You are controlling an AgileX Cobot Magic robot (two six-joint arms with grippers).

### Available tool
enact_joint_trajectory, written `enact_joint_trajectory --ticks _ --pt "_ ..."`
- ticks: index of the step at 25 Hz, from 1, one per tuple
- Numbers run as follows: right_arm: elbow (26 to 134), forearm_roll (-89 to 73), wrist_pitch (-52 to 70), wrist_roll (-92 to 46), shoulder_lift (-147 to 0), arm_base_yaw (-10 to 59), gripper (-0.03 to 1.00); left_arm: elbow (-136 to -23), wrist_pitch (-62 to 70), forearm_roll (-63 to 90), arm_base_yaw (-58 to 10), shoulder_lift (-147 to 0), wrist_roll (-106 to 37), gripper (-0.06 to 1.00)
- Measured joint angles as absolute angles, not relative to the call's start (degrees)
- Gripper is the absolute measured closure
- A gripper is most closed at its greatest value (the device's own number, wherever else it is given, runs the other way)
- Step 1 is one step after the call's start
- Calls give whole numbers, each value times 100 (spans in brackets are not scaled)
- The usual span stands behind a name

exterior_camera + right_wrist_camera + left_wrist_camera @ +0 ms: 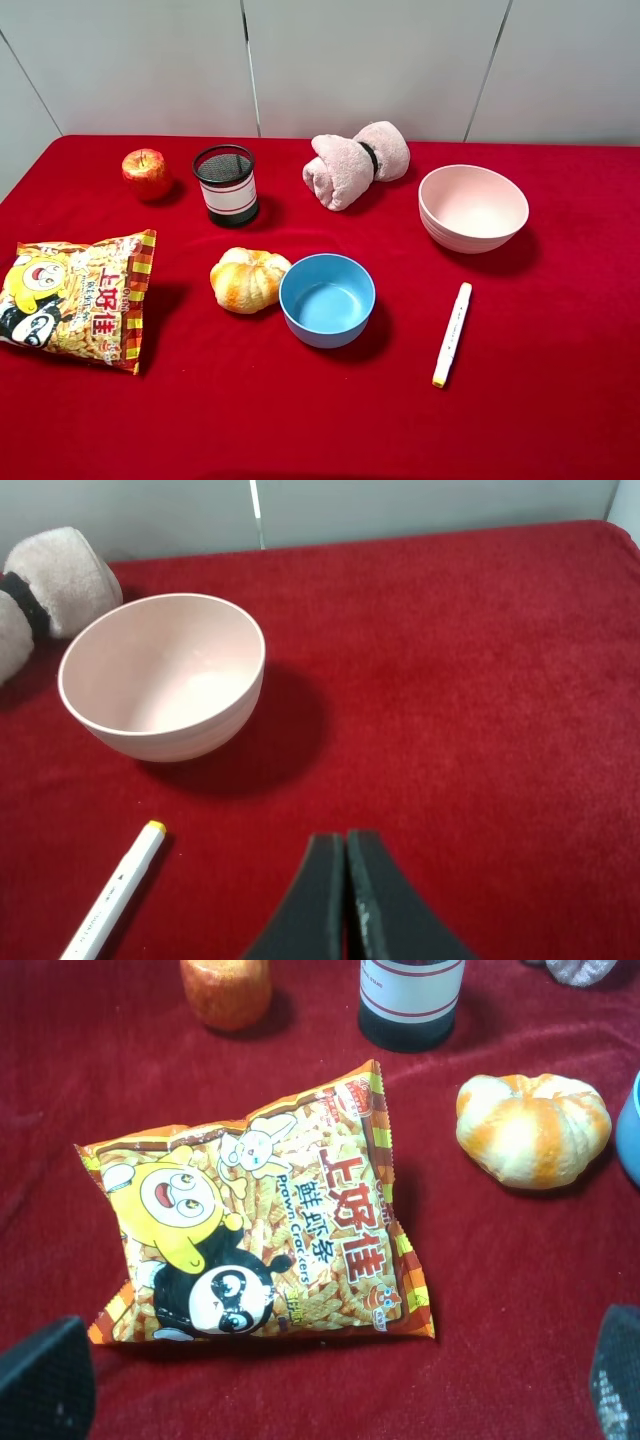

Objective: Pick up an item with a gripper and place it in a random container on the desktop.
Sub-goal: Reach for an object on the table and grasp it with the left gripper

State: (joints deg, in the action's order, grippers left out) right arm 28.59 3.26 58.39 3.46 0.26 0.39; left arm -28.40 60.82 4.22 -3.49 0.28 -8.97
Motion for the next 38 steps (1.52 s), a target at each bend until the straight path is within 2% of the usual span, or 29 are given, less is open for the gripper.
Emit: enact_joint_trajectory --ticks 38 --pt "2859 326 5839 346 26 45 100 -2951 5992 422 -349 -15 -892 -2"
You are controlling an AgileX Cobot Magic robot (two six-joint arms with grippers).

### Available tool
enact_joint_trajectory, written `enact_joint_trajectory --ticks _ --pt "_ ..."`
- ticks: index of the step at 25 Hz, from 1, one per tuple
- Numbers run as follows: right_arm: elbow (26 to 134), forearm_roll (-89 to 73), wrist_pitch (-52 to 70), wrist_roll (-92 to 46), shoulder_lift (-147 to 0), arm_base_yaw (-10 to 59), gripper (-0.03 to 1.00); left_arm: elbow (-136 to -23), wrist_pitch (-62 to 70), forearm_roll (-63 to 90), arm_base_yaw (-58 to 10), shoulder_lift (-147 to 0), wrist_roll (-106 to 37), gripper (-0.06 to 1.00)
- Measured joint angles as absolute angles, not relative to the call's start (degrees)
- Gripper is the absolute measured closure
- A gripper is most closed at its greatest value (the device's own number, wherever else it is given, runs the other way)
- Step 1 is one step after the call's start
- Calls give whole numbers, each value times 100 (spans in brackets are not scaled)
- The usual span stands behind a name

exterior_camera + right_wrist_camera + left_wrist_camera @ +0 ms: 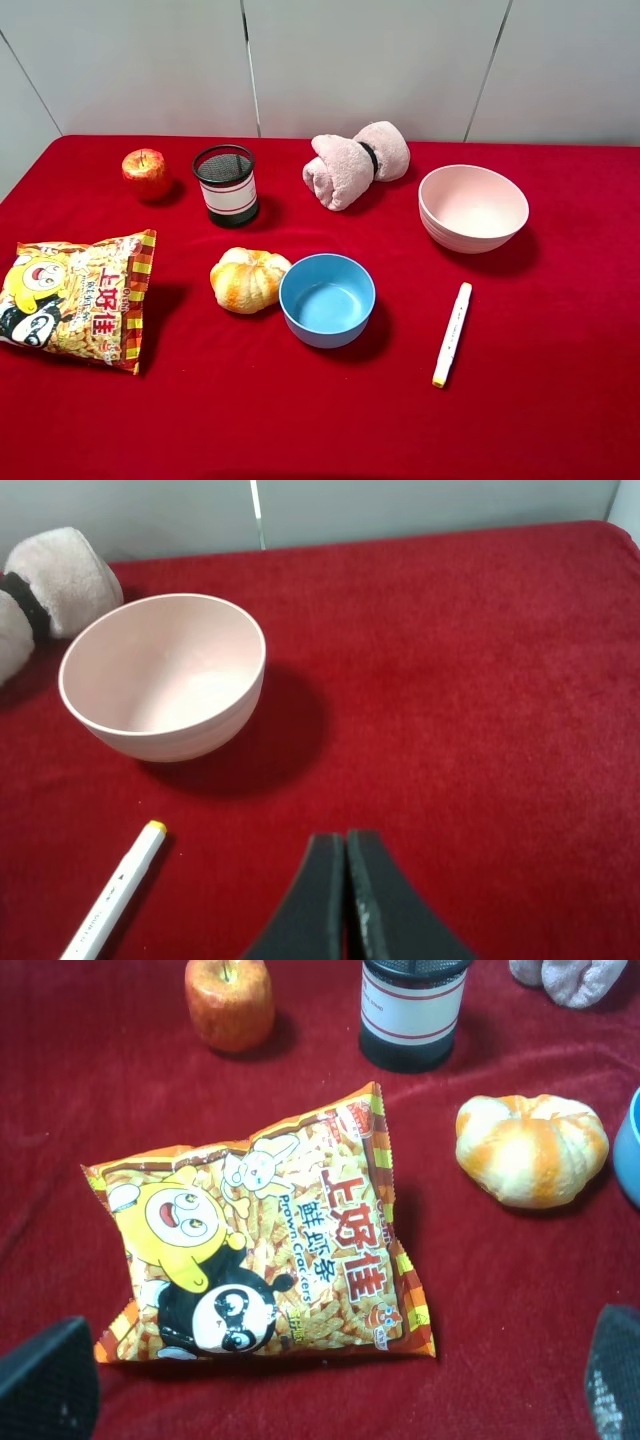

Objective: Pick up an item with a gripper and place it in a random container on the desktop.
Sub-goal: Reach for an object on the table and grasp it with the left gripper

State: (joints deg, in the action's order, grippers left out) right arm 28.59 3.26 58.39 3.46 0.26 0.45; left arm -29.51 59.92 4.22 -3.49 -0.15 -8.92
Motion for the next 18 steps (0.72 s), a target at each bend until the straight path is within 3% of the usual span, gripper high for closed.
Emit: enact_joint_trajectory --ticks 18 --pt "2859 326 5839 346 26 45 100 -4363 5824 888 -451 -3623 -2507 -2"
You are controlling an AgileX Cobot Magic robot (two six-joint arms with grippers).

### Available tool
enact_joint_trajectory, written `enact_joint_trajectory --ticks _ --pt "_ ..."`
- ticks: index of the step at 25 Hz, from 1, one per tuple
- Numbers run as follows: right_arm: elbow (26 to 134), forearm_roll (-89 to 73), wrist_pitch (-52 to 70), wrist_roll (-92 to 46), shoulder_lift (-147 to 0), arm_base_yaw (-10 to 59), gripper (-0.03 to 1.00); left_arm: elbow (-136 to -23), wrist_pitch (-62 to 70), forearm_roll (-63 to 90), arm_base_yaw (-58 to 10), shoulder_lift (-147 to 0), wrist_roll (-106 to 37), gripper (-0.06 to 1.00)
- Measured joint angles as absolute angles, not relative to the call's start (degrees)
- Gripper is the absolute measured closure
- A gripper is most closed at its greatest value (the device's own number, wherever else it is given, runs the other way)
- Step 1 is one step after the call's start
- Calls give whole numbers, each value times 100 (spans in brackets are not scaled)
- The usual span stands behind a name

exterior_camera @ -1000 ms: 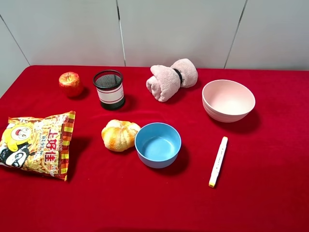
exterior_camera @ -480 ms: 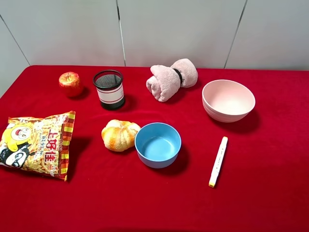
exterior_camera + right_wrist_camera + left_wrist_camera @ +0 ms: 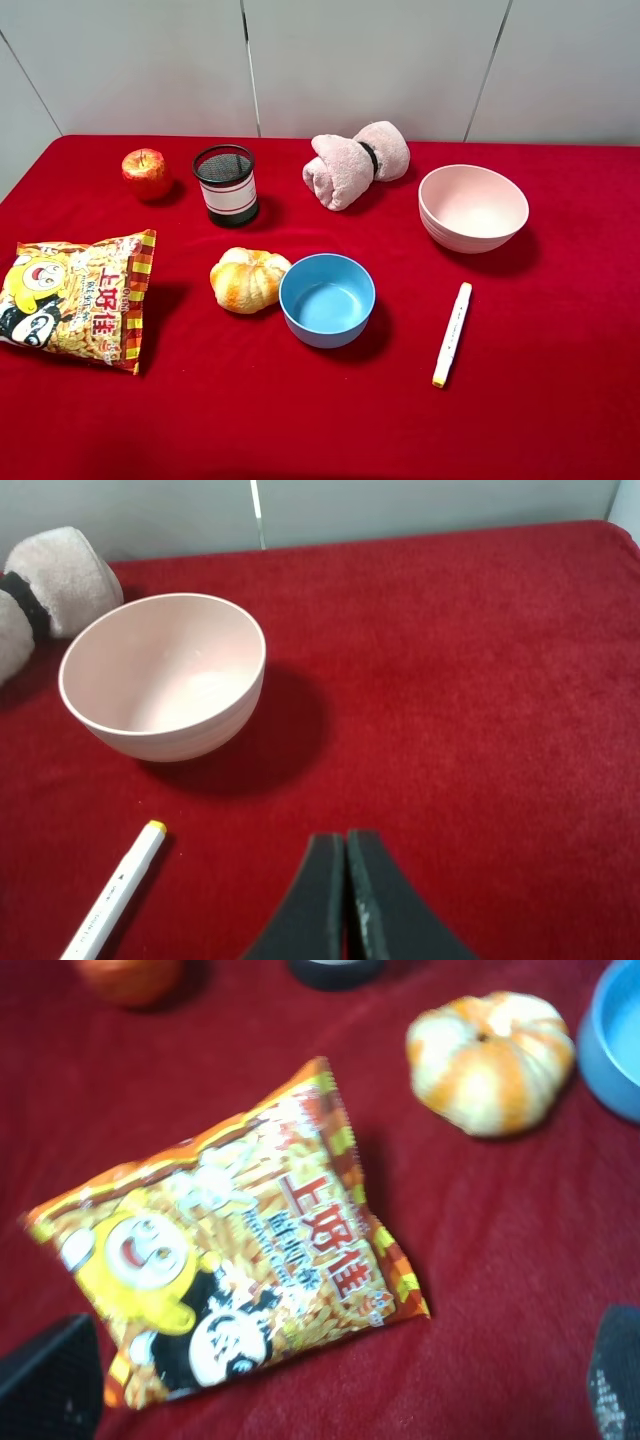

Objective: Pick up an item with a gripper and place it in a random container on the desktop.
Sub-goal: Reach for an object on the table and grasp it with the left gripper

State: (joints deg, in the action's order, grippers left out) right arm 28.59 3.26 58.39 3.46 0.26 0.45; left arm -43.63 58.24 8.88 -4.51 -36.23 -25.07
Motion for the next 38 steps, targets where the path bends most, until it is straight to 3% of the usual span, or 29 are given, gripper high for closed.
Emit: enact_joint_trajectory --ticks 9,16,38 --pt "2859 326 5839 346 26 45 100 -4897 5739 401 -1788 -5270 -2903 -2" --pt "2859 326 5839 346 26 45 100 -5181 5661 160 -2418 -6524 -2958 -2" --pt "2859 326 5839 346 26 45 100 -6358 5629 349 -3032 -9760 -4707 -2"
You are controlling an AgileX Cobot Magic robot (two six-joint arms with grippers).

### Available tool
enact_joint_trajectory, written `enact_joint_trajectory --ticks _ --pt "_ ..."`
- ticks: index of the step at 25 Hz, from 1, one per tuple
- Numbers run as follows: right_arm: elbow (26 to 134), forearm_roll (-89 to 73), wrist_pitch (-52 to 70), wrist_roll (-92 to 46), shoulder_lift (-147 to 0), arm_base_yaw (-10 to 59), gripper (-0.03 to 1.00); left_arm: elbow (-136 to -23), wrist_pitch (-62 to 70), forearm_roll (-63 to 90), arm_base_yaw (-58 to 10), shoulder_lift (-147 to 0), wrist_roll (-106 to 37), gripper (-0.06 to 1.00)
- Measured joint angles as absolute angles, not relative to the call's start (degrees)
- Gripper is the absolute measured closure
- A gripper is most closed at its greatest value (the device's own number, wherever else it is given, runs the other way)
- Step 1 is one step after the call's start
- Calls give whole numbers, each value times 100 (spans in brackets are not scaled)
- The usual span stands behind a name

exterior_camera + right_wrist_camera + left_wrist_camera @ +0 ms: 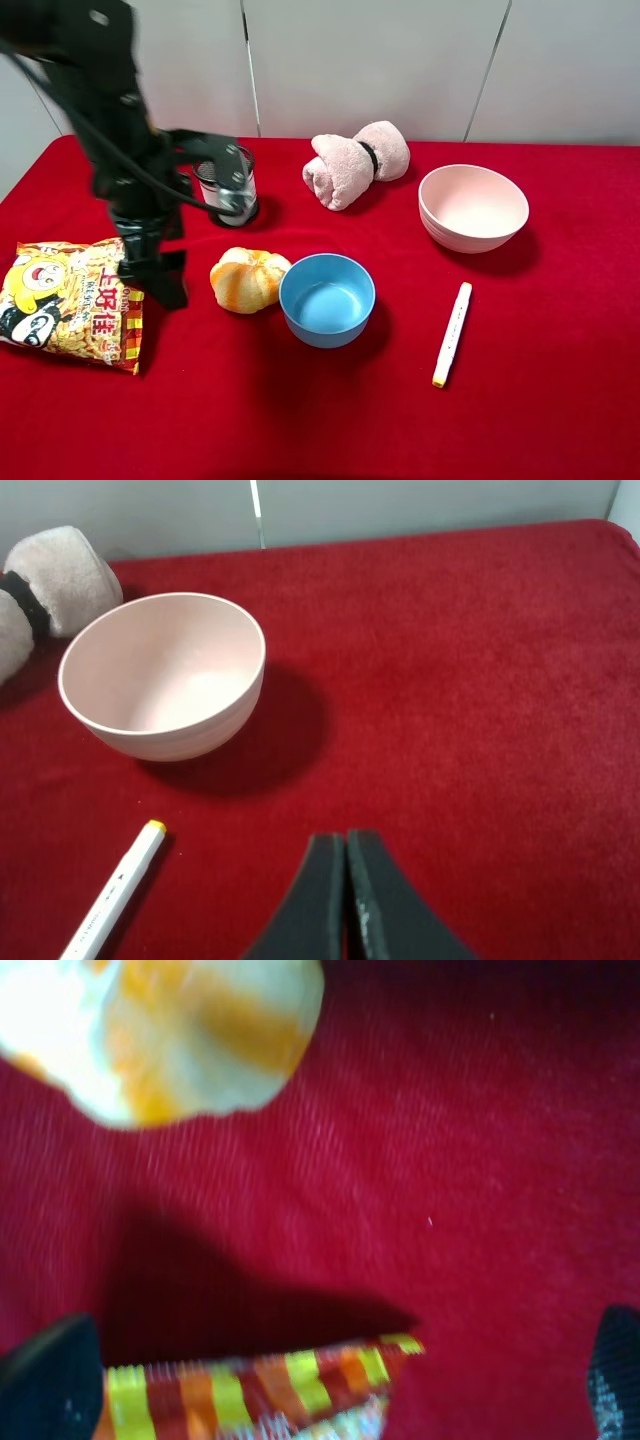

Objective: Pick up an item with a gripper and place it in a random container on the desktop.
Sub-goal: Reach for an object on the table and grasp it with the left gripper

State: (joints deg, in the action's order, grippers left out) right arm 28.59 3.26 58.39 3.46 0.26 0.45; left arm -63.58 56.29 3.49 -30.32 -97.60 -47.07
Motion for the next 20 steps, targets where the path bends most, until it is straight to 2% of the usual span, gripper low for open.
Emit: enact_joint_trajectory --ticks 10,20 --pt "2859 326 5839 346 26 45 100 -7202 5488 331 -3108 -11123 -5867 -2" --pt "2859 326 5839 346 26 45 100 -7295 4858 431 -3359 -11584 -6892 -2"
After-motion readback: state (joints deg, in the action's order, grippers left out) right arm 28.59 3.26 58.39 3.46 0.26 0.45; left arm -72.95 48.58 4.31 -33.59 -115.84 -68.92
